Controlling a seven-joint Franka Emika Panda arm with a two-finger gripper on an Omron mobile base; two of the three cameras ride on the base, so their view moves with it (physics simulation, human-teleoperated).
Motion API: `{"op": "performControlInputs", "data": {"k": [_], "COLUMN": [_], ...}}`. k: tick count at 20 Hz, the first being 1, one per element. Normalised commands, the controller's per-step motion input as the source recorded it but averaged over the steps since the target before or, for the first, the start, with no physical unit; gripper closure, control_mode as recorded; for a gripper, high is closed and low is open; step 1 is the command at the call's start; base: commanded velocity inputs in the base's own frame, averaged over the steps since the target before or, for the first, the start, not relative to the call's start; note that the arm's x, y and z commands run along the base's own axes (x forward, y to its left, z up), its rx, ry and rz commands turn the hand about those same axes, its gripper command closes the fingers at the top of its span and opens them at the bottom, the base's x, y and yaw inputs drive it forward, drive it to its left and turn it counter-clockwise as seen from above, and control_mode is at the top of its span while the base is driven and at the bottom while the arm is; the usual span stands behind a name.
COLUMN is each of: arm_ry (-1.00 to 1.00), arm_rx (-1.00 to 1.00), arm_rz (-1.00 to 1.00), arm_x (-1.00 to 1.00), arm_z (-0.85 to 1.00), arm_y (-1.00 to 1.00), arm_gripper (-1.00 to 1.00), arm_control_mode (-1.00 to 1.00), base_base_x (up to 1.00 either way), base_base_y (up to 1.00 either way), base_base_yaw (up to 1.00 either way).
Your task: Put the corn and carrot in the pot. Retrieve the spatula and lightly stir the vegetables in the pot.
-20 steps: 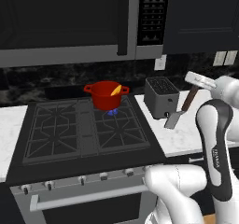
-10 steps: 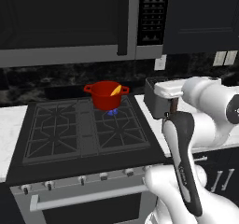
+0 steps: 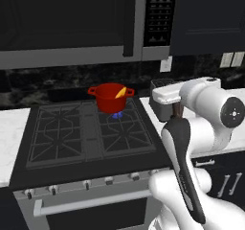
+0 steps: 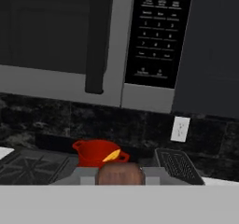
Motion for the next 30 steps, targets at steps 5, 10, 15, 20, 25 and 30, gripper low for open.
{"op": "performControlInputs", "data": {"k": [5,10,15,20,25,30], "arm_ry": [0.00,0.00,0.00,0.00,0.05,0.08], "arm_rx": [0.00,0.00,0.00,0.00,0.06,0.20], "arm_rz": [0.00,0.00,0.00,0.00,-0.03,-0.03], "arm_x": [0.00,0.00,0.00,0.00,0.17,0.27], "arm_z": [0.00,0.00,0.00,0.00,-0.02,-0.07], "arm_y": [0.00,0.00,0.00,0.00,-0.90,-1.00], "arm_gripper": [1.00,1.00,1.00,1.00,1.00,1.00], "arm_control_mode": [1.00,1.00,1.00,1.00,-1.00,-1.00], "base_base_x": [-0.06,0.20,0.96,0.86,0.00,0.00], "base_base_y": [0.99,0.60,-0.21,-0.40,0.00,0.00], "base_base_yaw": [0.00,-0.07,-0.23,-0.15,0.00,0.00]}}
